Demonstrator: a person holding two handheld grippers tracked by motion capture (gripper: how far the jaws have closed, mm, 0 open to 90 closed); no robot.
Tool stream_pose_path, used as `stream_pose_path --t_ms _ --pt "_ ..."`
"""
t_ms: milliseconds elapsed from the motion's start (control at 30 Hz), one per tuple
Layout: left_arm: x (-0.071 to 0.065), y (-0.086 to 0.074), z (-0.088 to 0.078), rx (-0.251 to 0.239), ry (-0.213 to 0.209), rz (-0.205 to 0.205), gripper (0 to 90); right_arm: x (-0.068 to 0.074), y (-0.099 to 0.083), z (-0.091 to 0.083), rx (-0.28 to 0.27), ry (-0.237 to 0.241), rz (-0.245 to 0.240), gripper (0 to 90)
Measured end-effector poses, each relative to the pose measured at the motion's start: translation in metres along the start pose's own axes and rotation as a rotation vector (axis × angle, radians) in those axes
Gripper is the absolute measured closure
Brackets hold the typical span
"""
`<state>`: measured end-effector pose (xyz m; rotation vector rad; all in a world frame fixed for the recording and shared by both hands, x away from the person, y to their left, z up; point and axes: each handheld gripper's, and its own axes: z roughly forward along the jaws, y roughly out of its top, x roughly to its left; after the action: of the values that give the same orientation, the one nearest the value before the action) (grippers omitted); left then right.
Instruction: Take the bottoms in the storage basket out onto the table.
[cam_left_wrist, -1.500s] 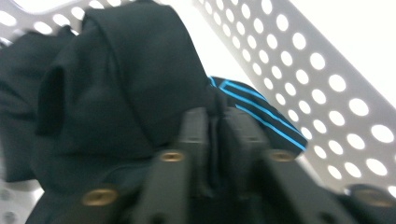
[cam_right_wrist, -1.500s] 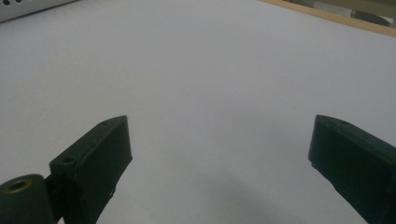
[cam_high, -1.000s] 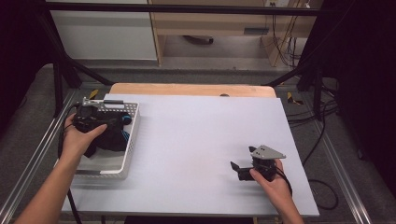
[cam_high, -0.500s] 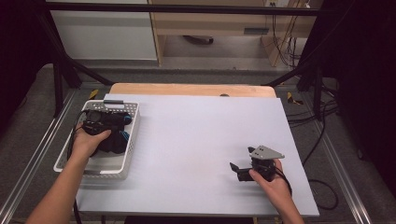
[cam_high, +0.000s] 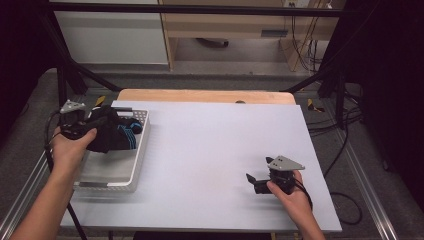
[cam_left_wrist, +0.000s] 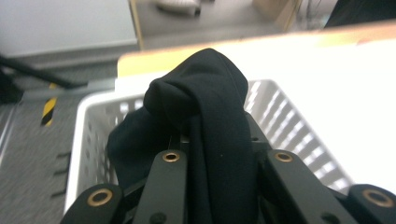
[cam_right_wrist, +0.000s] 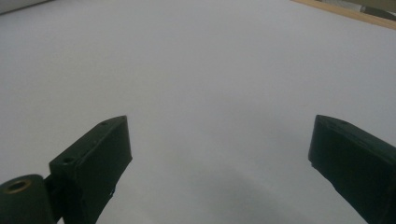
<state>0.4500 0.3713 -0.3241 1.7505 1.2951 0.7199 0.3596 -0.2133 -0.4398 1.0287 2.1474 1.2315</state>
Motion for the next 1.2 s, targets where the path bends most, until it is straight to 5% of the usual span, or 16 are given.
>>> stream_pose_path --t_ms 300,700,933,1200 --pt "-0.008 0.025 -0.032 -0.113 -0.041 0.013 76.6 0.000 0.000 0.000 -0.006 -0.002 -0.001 6.8" --pt "-0.031 0.053 -0.057 -0.165 -0.081 0.065 76.4 0.001 0.003 -0.002 -0.041 -0.012 0.008 6.0" --pt "-0.052 0.063 -0.062 -0.182 -0.095 0.103 76.2 0.002 0.003 -0.001 -0.032 0.000 -0.011 6.2" --pt "-0.080 0.072 -0.053 -0.175 -0.159 0.118 76.1 0.003 0.004 -0.001 -0.035 0.001 -0.008 5.8"
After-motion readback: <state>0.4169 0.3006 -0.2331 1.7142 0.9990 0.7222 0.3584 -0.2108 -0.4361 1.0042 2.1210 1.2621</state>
